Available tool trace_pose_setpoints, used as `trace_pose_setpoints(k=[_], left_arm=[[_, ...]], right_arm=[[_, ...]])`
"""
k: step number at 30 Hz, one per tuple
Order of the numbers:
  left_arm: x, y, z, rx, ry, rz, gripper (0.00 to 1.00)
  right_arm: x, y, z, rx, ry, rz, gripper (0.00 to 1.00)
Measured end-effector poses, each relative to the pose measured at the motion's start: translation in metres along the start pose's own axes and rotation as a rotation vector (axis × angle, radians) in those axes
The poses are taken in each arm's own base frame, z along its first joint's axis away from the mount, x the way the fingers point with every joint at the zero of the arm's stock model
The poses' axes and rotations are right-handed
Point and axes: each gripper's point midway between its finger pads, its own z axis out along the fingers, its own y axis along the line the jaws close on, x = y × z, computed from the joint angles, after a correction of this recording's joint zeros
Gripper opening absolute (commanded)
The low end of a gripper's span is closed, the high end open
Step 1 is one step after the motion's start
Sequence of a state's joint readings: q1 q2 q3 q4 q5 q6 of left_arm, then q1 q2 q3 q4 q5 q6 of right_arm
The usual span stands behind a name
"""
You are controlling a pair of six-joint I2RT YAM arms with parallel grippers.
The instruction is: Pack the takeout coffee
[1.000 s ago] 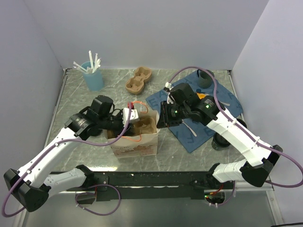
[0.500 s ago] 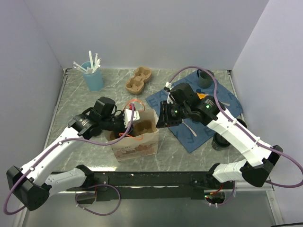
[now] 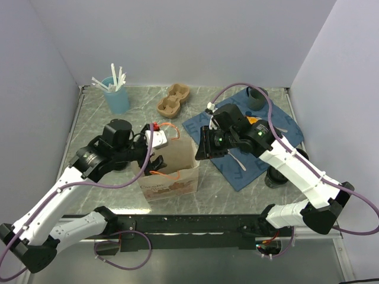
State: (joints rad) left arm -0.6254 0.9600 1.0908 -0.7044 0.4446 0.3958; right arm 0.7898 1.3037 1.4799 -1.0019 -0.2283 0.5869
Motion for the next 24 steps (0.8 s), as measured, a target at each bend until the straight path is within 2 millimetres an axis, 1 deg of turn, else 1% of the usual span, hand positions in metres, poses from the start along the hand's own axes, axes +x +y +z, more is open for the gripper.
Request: trace_pose_setpoints(k=[2, 3, 4, 5, 7, 12, 14, 15, 17, 18, 19, 21, 24], left_arm=[[-0.008, 0.004, -0.007, -0.03, -0.018, 0.001, 0.99], [-0.012, 0.005, -0.01, -0.043, -0.026, 0.0, 1.0], [-0.015, 0.007, -0.013, -0.058, -0.033, -0.002, 0.97], [-0.019, 0.009, -0.017, -0.072, -0.04, -0.005, 0.97], [-0.026, 0.011, -0.023, -0.094, -0.055, -0.017, 0.97], [-0.046, 0.017, -0.041, -0.171, -0.125, -0.069, 0.97], [-0.053, 0.021, -0.05, -0.219, -0.164, -0.116, 0.97], [-0.056, 0.022, -0.054, -0.242, -0.18, -0.144, 0.97], [-0.062, 0.03, -0.065, -0.308, -0.209, -0.224, 0.96], [-0.067, 0.034, -0.071, -0.341, -0.225, -0.264, 0.97], [-0.073, 0.038, -0.077, -0.373, -0.245, -0.298, 0.97], [-0.08, 0.045, -0.086, -0.423, -0.281, -0.371, 0.96], [-0.076, 0.052, -0.097, -0.509, -0.31, -0.494, 0.97]], right_arm=[[-0.001, 0.001, 0.0, -0.003, -0.004, -0.001, 0.38], [-0.001, 0.001, 0.0, -0.004, -0.005, -0.001, 0.39], [-0.001, 0.001, 0.0, -0.004, -0.006, -0.001, 0.4], [-0.001, 0.001, 0.0, -0.004, -0.006, -0.001, 0.4], [-0.002, 0.001, 0.0, -0.005, -0.008, -0.001, 0.47], [-0.012, 0.008, -0.008, -0.018, -0.043, -0.001, 0.51], [-0.016, 0.011, -0.011, -0.023, -0.06, 0.0, 0.59], [-0.018, 0.012, -0.013, -0.023, -0.069, 0.0, 0.7], [-0.022, 0.014, -0.017, -0.023, -0.086, 0.004, 0.84], [-0.027, 0.015, -0.021, -0.017, -0.104, -0.002, 1.0], [-0.028, 0.015, -0.022, -0.015, -0.11, -0.003, 1.0], [-0.035, 0.014, -0.031, 0.008, -0.14, -0.013, 1.0], [-0.051, 0.019, -0.05, 0.014, -0.216, -0.049, 1.0]])
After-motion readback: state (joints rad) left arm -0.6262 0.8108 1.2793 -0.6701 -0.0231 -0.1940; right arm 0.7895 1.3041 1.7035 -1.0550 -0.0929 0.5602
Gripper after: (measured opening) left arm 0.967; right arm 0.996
